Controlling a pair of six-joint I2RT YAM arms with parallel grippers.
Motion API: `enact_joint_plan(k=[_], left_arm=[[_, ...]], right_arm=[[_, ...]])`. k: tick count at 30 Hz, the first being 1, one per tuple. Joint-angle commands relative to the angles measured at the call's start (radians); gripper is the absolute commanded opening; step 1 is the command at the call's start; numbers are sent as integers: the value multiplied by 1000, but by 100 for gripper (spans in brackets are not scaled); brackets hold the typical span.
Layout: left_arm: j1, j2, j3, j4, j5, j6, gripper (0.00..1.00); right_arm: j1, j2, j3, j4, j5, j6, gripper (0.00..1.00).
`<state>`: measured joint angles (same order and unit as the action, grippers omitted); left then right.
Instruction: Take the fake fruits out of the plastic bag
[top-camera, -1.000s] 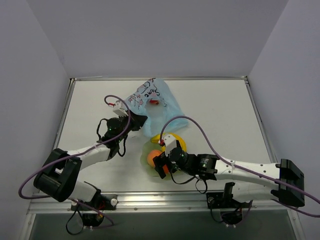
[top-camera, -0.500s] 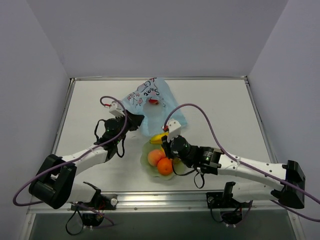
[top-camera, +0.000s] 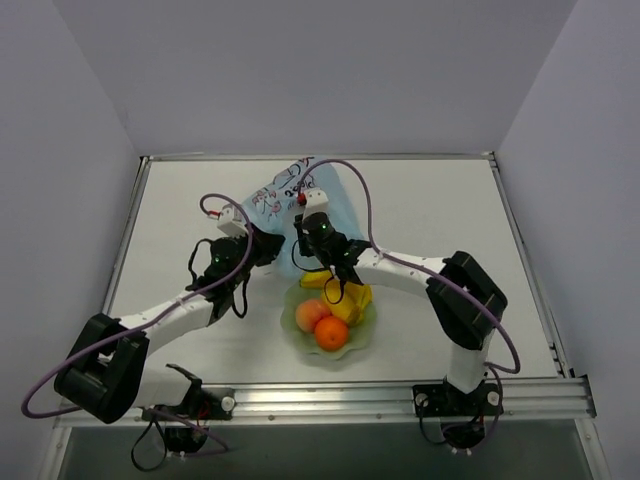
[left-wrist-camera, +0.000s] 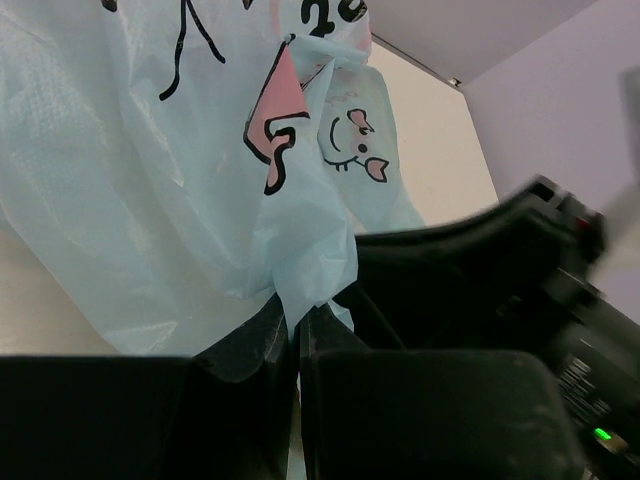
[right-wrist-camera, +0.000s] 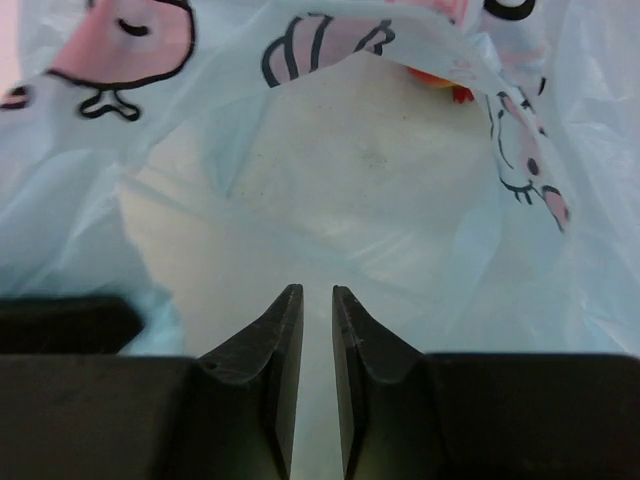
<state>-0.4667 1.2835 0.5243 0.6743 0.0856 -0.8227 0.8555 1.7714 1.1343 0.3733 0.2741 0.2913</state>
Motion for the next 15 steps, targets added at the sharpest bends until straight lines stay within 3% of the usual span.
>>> enact_joint_plan(k=[1, 9, 12, 13, 15], left_arm=[[-12, -15, 55, -4, 23, 4, 2], [-12, 26, 92, 27, 20, -22, 2], [-10, 80, 129, 74, 22, -38, 2], [-12, 103, 140, 80, 17, -39, 2], [-12, 126, 164, 97, 5, -38, 2]], right_arm=[[-83, 89, 91, 125, -71, 17, 16], [-190, 324, 315, 156, -124, -15, 33], [-213, 379, 389, 153, -134, -29, 45], [-217, 390, 406, 148, -139, -34, 57], [-237, 431, 465, 133, -162, -35, 69]])
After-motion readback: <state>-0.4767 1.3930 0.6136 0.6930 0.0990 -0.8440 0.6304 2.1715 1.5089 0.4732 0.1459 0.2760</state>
